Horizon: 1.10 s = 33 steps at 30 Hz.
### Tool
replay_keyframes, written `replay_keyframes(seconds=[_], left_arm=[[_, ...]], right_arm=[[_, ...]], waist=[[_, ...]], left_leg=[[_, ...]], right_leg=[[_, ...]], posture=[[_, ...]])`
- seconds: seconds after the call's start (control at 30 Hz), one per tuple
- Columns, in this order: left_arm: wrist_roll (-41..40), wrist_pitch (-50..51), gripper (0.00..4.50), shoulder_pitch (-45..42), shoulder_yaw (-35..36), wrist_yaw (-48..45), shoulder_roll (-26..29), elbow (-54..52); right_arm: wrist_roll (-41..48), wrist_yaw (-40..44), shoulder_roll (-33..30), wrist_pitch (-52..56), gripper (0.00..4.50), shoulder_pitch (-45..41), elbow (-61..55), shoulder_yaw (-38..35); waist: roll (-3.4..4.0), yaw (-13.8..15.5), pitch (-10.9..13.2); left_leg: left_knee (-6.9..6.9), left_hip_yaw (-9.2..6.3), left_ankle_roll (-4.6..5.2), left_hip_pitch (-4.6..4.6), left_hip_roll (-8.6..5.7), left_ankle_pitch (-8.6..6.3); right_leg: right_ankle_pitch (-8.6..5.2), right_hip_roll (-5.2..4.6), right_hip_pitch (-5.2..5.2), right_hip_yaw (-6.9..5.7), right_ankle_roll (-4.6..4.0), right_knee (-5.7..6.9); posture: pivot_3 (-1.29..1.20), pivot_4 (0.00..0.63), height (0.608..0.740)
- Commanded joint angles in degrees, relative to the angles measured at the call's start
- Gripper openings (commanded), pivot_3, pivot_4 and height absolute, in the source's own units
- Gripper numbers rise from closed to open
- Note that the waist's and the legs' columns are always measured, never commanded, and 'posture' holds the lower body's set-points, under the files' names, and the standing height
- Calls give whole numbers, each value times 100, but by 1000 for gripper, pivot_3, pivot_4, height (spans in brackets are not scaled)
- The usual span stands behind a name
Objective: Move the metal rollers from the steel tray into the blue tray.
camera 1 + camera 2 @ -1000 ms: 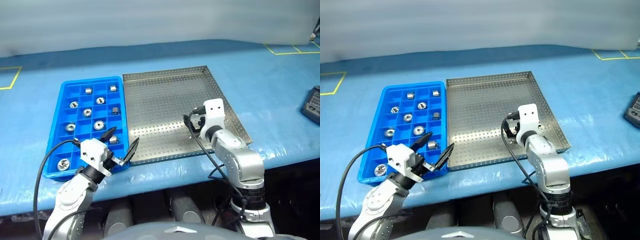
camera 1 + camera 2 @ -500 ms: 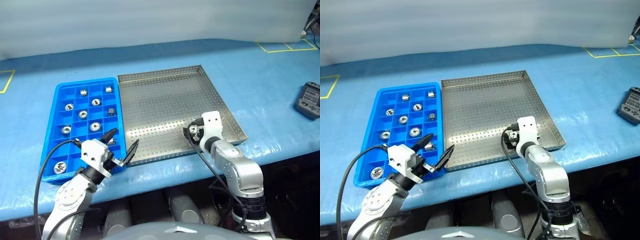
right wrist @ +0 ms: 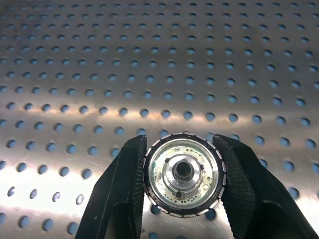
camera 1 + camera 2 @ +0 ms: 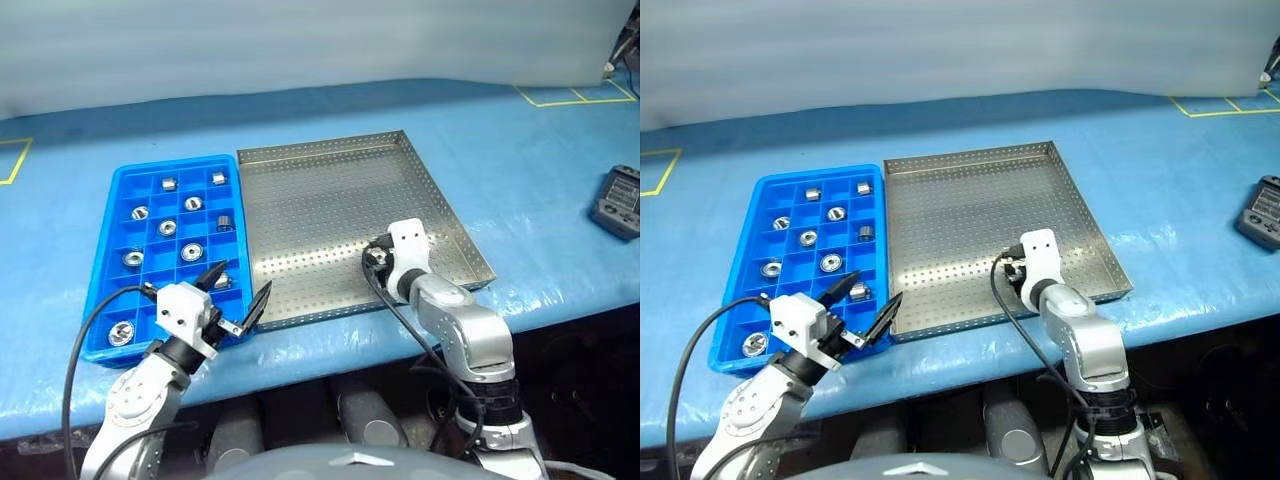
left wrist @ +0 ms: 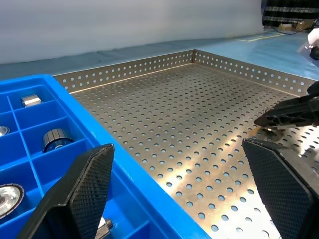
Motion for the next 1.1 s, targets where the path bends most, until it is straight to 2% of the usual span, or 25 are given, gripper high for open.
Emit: replay_keyframes(seconds=[0.03,0.37,0.73,1.1], left_arm=[[113,-258,4500,173,156,190,-90,-403],[458,-732,4500,998,397,746,-511,-734],[791,-1359,4500,2155,326,1105,-1069,-1053],[977,-1762,4500,2698,87,1261,-1324,-1085]], right_arm=[[156,278,169,-346,1708,-582,-119,369],[107,851,897,-1235,1708,-1766,1136,1342],[-8,1491,1621,-2002,1708,-2143,2394,2171],[-164,1795,1951,-2768,1708,-2593,3753,2226]], waist=[[0,33,1],[-5,566,5],[-6,1114,11],[-7,1548,13]], left_leg=[[0,0,0,0,0,0],[-22,1,0,-4,-1,0],[-27,2,-1,-8,1,-1],[-79,6,-3,-22,1,-4]], right_leg=[[0,0,-1,0,0,1],[-1,-2,-6,-3,-2,-14],[-4,-5,-11,-8,-6,-36],[-4,-9,-15,-16,-5,-100]], posture=[[62,150,740],[229,150,740],[407,150,740],[487,150,740]])
